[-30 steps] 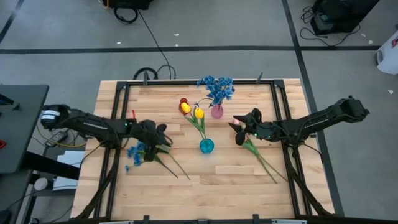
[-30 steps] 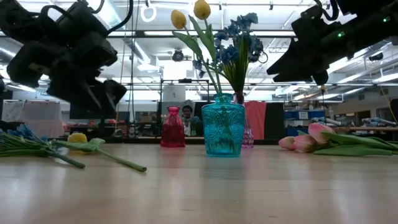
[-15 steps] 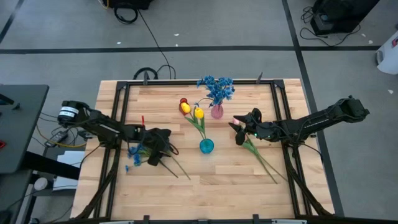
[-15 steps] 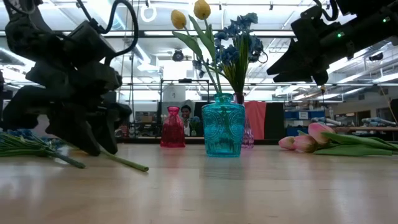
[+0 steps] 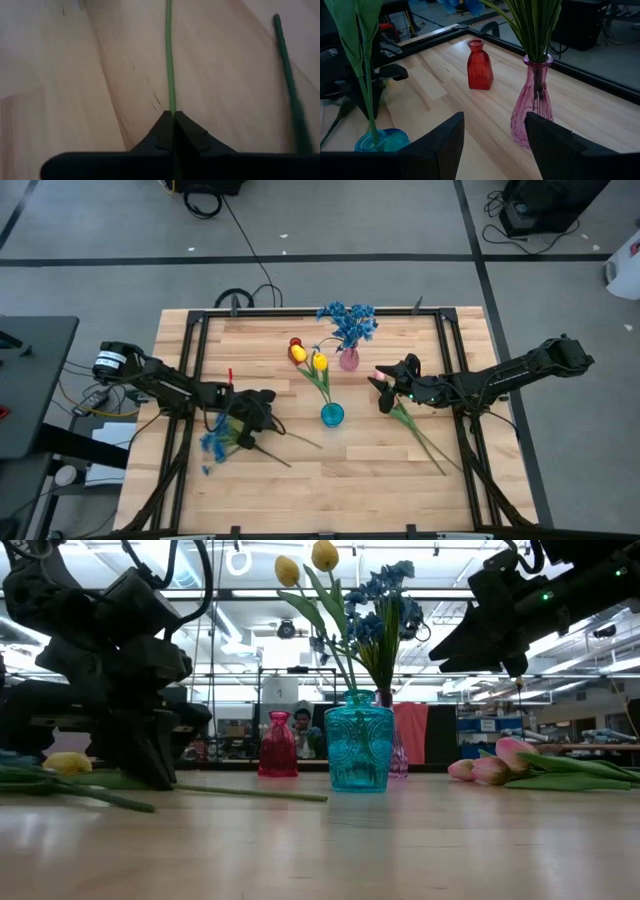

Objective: Sort flowers into vase by color
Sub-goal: Put the yellow flower into the blue vase

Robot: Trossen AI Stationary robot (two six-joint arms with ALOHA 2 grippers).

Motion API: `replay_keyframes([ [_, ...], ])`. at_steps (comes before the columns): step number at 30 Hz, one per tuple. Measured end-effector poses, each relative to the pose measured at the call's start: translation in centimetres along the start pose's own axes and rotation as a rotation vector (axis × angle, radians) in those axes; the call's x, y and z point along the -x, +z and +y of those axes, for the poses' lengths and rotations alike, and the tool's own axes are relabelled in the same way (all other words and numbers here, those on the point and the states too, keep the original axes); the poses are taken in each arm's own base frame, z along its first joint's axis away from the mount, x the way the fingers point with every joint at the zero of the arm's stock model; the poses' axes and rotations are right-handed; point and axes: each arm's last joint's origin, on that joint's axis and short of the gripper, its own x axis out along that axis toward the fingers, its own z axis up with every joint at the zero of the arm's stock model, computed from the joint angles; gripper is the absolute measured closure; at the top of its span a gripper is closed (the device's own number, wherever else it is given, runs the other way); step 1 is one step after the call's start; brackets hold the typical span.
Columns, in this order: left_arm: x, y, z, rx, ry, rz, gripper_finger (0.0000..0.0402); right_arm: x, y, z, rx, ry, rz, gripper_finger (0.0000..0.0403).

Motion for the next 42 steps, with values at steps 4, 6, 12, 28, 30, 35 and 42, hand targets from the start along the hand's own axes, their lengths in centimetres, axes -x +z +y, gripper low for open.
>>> replay_keyframes([
  [4,0.3,0.2,0.0,-0.002,0.014,-0.017,0.0387,0.0,0.0,0.0,0.0,0.0,0.0,0.0182],
  [6,0.7,0.3,0.0,-0.004,0.022,-0.021,0.0389,0.0,0.0,0.0,0.0,0.0,0.0,0.0182],
  [12,2.0,1.9,0.2,-0.017,0.05,-0.096,0.0393,0.0,0.0,0.0,0.0,0.0,0.0,0.0182],
  [28,3.5,5.2,0.3,-0.079,-0.062,-0.359,0.0395,0.1,-0.2,0.8,-0.07,0.275,0.126,0.0194],
  [30,3.4,5.6,0.4,-0.063,-0.057,-0.402,0.0395,0.2,-0.3,1.0,-0.091,0.322,0.154,0.0197],
  [35,3.0,6.5,0.3,0.002,-0.03,-0.484,0.0395,0.3,-0.9,2.4,-0.078,0.394,0.148,0.0199],
  [42,2.0,7.3,-0.7,0.119,0.032,-0.569,0.0395,0.8,-2.1,5.7,0.075,0.434,0.028,0.0199],
])
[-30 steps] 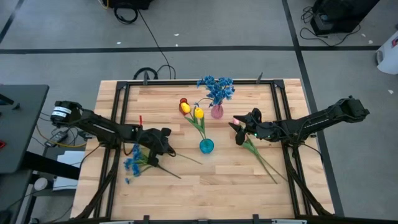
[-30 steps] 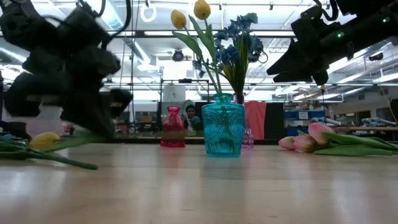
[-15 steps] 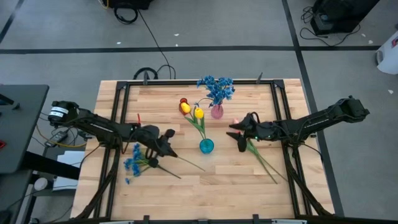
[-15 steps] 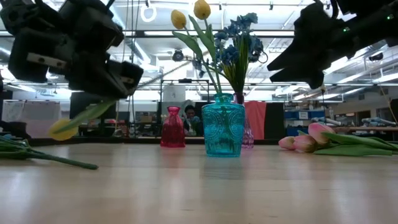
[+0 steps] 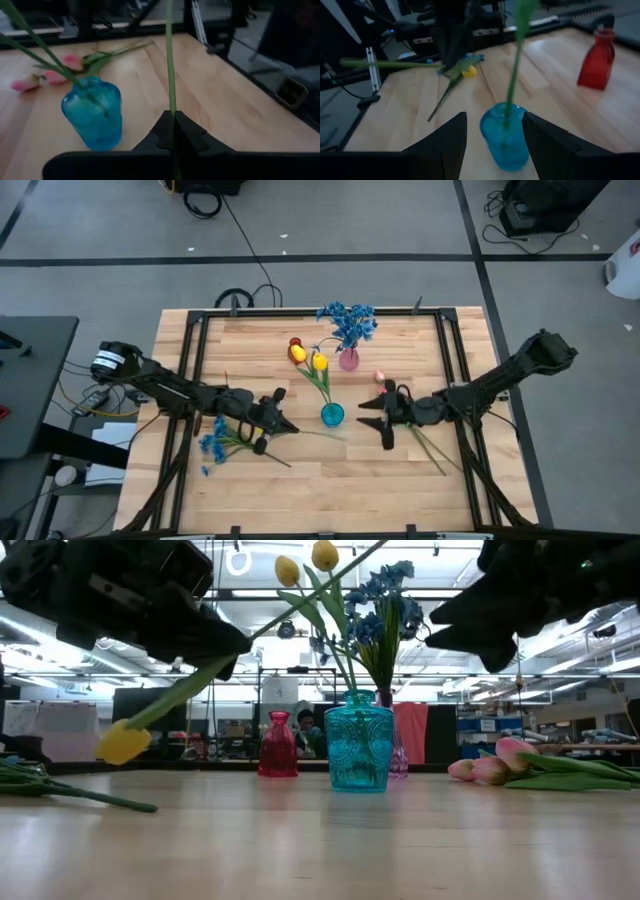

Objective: Sort flowers into vase by color
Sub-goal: Put the yellow flower into the blue vase

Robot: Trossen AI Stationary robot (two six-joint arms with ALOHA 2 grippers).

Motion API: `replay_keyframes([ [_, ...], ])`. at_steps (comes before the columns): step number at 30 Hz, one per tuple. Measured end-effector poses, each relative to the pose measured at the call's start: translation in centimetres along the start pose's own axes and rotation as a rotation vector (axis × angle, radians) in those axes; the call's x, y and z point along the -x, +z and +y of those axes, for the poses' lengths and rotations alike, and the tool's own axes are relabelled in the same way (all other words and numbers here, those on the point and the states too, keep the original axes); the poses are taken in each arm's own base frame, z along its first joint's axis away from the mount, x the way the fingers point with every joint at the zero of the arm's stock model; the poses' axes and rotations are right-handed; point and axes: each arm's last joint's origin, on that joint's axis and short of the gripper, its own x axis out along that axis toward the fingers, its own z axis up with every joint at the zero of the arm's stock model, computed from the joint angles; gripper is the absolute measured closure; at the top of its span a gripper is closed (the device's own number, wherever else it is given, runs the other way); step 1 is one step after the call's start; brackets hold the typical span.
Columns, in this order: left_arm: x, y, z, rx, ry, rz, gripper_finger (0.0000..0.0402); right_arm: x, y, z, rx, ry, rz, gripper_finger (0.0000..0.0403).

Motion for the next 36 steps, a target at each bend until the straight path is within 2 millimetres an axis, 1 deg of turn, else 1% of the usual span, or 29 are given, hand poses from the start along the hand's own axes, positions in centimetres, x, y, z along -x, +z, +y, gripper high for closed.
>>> replay_keyframes([
  [7,0.0,0.4,-0.3,0.146,0.086,-0.056,0.0392,-1.3,0.0,2.9,0.126,-0.047,-0.038,0.0199],
  [13,0.0,0.6,-0.4,0.18,0.088,-0.072,0.0391,-3.4,0.7,4.8,0.191,-0.044,-0.067,0.02],
  [16,-0.1,0.1,-0.4,0.183,0.078,-0.02,0.039,-4.0,1.2,5.5,0.2,-0.054,-0.044,0.02],
  [18,0.0,-0.3,-0.4,0.185,0.077,0.027,0.039,-4.3,1.6,5.6,0.191,-0.071,0.016,0.02],
  [20,0.0,-0.8,-0.4,0.187,0.077,0.073,0.039,-4.8,2.6,5.9,0.15,-0.073,0.091,0.02],
  [24,-0.1,-0.9,-0.5,0.188,0.072,0.103,0.039,-6.0,3.9,6.1,0.085,-0.091,0.29,0.02],
  [27,-0.6,-0.1,-0.5,0.189,0.064,0.136,0.039,-7.2,4.5,6.4,0.085,-0.088,0.401,0.02],
  [31,-1.4,0.7,-0.4,0.193,0.077,0.266,0.039,-8.7,5.4,7.3,0.098,-0.081,0.497,0.0201],
  [34,-1.9,2.0,-0.4,0.189,0.08,0.299,0.039,-9.6,5.5,7.6,0.123,-0.098,0.577,0.0208],
  [36,-2.0,2.4,-0.4,0.187,0.082,0.322,0.039,-10.1,5.6,7.9,0.129,-0.098,0.604,0.0216],
])
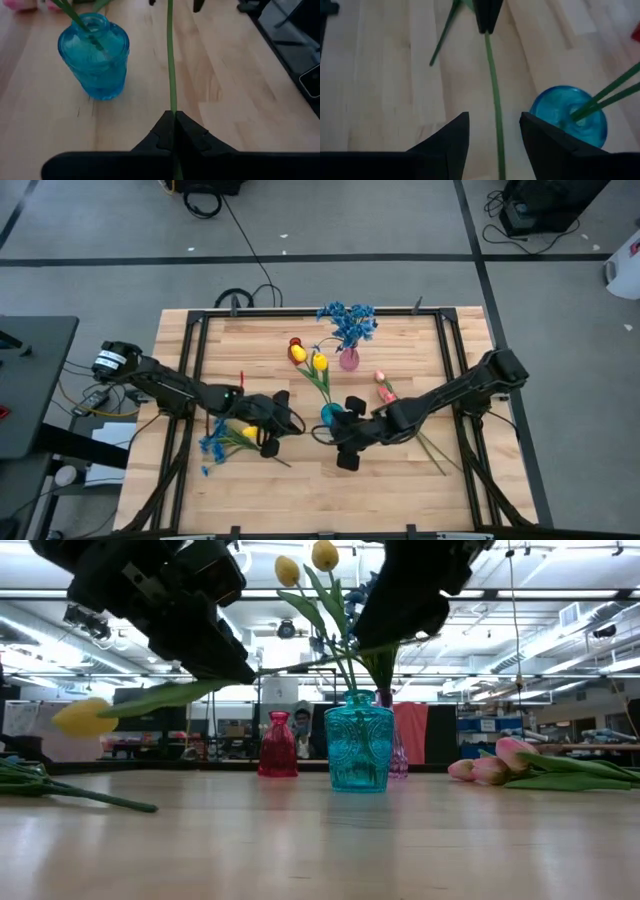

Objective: Sort flowers into vase by color
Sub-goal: Put the yellow flower into the blue vase

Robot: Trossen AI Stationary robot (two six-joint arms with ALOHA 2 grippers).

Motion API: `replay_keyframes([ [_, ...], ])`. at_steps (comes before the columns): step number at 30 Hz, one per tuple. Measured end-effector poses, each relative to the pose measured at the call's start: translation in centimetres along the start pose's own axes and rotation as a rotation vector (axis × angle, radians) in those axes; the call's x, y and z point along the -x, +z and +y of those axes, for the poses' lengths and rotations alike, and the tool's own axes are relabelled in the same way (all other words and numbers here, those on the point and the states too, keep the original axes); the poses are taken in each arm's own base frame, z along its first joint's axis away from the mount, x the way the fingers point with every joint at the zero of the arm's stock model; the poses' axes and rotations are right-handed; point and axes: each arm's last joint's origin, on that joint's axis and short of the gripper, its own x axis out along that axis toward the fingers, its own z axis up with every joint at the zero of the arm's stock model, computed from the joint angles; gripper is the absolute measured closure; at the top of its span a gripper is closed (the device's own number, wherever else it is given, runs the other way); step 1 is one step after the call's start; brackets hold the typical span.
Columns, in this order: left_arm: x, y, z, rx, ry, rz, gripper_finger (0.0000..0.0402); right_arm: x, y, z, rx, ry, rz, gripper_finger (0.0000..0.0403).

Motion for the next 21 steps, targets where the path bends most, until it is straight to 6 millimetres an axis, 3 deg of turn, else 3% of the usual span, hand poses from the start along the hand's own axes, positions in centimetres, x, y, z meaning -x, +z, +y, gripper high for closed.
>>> replay_keyframes([
  [9,0.0,0.8,-0.2,-0.002,-0.009,-0.017,0.039,-1.7,-0.4,0.0,0.003,-0.003,0.078,0.0274],
  [16,0.0,0.7,-0.2,-0.034,-0.009,-0.013,0.0389,-2.4,-0.2,-1.0,-0.04,-0.022,0.088,0.0385],
  [21,0.0,1.1,-0.1,-0.079,0.015,-0.058,0.0351,-2.4,-0.3,-1.4,-0.088,-0.025,0.117,0.0391],
])
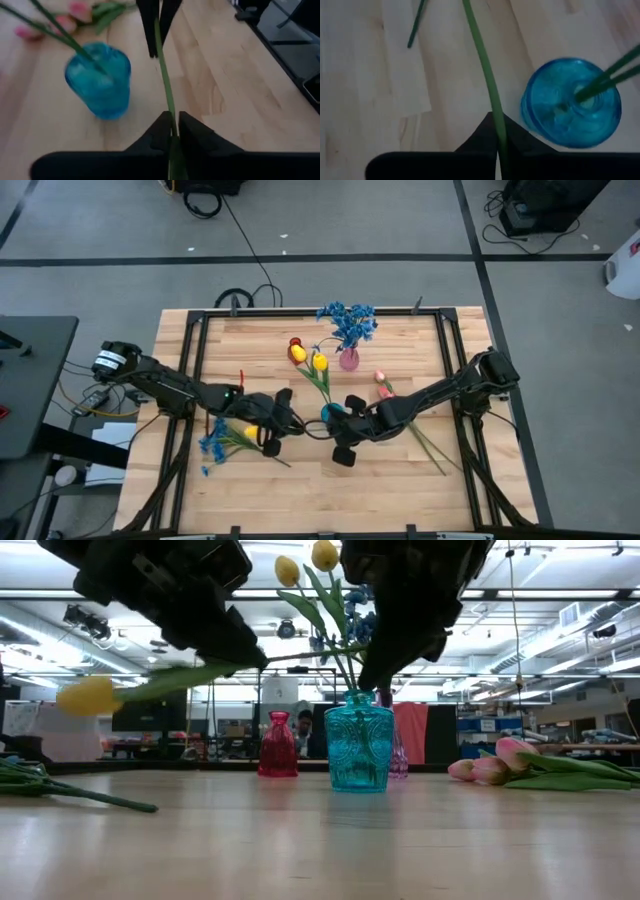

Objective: Sort flowers into vase by color
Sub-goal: Put the yellow flower into the blue vase

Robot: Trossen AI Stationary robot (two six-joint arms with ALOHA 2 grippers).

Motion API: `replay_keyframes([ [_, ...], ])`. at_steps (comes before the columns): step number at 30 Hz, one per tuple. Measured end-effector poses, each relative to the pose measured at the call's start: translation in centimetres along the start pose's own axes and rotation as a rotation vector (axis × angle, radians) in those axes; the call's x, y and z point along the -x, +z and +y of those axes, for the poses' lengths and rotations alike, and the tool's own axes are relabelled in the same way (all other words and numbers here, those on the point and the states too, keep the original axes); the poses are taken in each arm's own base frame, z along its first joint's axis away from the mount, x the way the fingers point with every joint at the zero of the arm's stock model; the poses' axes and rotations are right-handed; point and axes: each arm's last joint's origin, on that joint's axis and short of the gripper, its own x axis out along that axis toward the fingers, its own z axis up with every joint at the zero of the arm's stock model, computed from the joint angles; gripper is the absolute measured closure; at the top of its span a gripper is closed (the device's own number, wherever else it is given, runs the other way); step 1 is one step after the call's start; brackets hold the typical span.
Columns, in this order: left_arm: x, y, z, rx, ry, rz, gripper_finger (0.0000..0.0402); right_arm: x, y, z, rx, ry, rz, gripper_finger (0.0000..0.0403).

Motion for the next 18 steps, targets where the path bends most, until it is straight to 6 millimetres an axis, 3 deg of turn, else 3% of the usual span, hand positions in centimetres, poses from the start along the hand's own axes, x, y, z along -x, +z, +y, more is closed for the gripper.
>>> replay_keyframes([
  [6,0.8,1.4,0.0,-0.046,0.006,-0.117,0.0283,0.1,-0.8,-0.6,-0.072,-0.065,0.081,0.0396],
  [10,1.9,2.2,-0.6,-0.083,-0.014,-0.208,0.027,0.5,-1.3,-0.7,-0.112,-0.166,0.063,0.0396],
  [14,2.5,1.8,-1.7,-0.096,-0.059,-0.277,0.027,1.5,-1.3,-0.4,-0.119,-0.245,-0.041,0.0396],
  [18,2.5,0.0,-2.6,-0.07,-0.058,-0.284,0.027,2.8,-1.0,0.2,-0.114,-0.311,-0.179,0.0397],
])
